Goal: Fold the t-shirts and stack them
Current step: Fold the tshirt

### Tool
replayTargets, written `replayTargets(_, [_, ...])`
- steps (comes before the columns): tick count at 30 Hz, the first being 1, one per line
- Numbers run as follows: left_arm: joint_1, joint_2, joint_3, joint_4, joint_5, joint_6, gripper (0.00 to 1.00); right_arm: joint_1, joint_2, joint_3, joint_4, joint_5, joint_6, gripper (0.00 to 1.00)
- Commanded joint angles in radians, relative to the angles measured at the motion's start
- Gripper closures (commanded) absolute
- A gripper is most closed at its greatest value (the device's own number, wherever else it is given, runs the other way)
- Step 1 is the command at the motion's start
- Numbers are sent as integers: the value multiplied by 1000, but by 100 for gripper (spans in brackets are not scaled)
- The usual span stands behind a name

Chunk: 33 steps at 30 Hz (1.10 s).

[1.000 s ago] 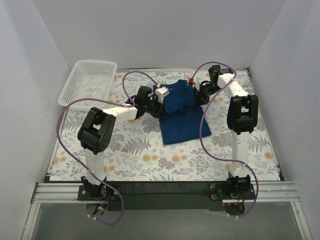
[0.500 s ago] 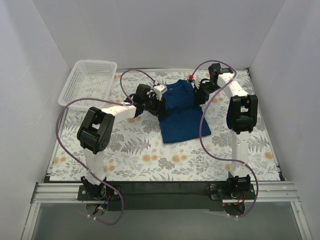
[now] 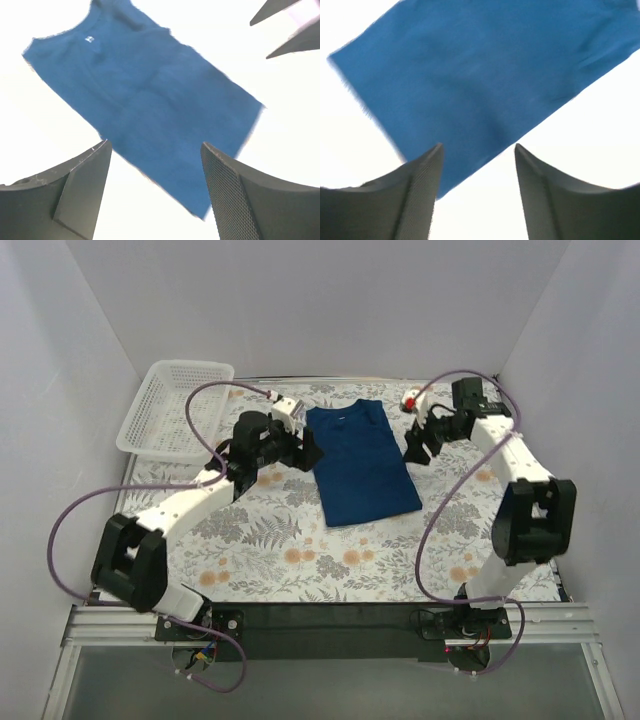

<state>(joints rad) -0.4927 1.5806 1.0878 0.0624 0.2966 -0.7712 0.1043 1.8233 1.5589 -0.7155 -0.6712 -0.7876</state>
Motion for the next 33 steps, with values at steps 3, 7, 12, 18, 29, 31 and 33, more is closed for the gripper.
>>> replayTargets(3, [-140, -272, -302, -44, 3, -47, 34, -15, -284, -408, -170, -62, -591, 39])
replayTargets(7, [-418, -294, -422, -3, -143, 89, 32, -21, -427, -664, -170, -11, -861, 35])
replayTargets(12, [-506, -202, -474, 118, -234, 288, 31, -26, -415, -674, -138, -21, -954, 34])
replayTargets(18, [-506, -35, -424, 246, -333, 404, 31, -26, -289, -603, -87, -8, -917, 34])
replayTargets(29, [-477, 128, -344, 269, -389, 431, 33, -25, -154, -553, 4, 59, -849, 41])
replayTargets(31, [-465, 156, -322, 248, -384, 431, 34, -25, -138, -551, 8, 65, -834, 43])
replayTargets(33, [-451, 173, -307, 221, -375, 432, 36, -26, -128, -556, 22, 71, -823, 46])
